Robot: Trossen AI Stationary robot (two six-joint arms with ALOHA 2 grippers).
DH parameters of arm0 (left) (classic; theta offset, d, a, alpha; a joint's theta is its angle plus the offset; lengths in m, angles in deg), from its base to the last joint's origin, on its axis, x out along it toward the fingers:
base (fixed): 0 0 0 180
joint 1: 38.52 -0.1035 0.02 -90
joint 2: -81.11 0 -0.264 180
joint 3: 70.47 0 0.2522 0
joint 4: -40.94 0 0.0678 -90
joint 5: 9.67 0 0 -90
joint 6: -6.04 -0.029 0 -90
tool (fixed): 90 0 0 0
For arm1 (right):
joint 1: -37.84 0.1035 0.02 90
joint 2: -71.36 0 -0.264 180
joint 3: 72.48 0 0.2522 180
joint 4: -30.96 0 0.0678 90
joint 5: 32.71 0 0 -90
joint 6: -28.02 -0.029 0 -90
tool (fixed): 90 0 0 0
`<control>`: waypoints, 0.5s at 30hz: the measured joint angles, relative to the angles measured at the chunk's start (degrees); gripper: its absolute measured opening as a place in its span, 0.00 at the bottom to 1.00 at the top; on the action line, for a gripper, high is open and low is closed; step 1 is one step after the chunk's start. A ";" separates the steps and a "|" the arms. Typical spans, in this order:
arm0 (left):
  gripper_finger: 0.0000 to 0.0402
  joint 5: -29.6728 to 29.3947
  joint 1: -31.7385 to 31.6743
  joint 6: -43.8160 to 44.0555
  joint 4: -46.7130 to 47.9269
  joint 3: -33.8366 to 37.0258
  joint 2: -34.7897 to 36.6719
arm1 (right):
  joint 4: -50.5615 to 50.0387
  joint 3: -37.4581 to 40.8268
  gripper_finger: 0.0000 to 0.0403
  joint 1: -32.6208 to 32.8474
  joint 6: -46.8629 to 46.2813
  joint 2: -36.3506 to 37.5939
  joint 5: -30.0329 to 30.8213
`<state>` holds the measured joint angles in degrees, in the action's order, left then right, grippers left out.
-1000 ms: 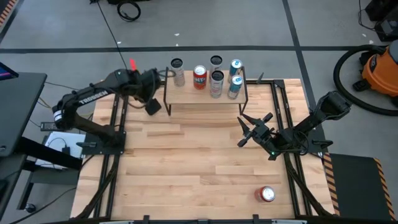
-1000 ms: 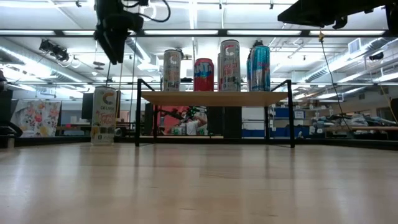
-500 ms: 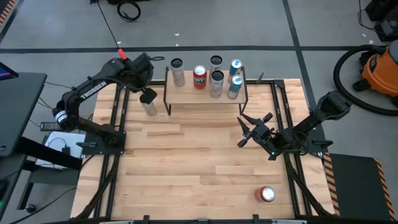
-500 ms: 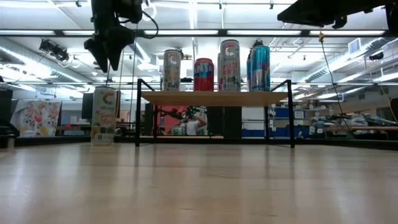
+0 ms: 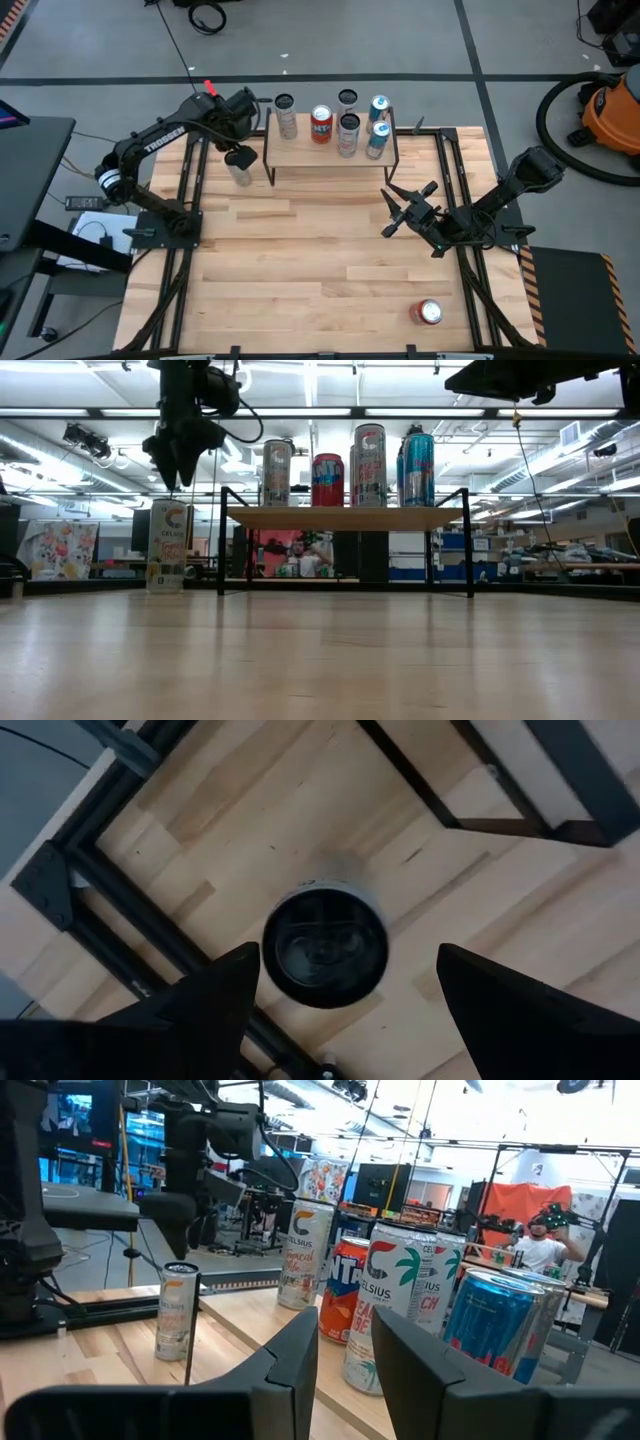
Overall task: Place canned beverage on shelf
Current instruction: Put the white yellow soda can on the shelf aligned with the other white yellow soda can
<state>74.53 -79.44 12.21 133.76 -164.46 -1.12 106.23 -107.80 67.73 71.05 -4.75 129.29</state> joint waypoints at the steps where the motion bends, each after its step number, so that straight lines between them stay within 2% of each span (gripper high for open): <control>1: 0.79 0.40 0.00 0.00 -0.06 0.00 0.00 | 0.00 0.00 0.26 0.00 0.00 0.00 0.10; 10: 0.79 0.53 -0.76 0.16 -0.33 0.40 0.09 | 0.00 0.01 0.26 0.00 0.02 0.00 0.21; 15: 0.79 0.55 -0.73 0.05 -2.47 6.07 0.09 | 0.00 0.02 0.26 0.00 0.00 0.00 0.28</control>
<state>75.07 -80.17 12.27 131.30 -158.39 -1.04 106.23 -107.78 67.73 71.05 -4.75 129.58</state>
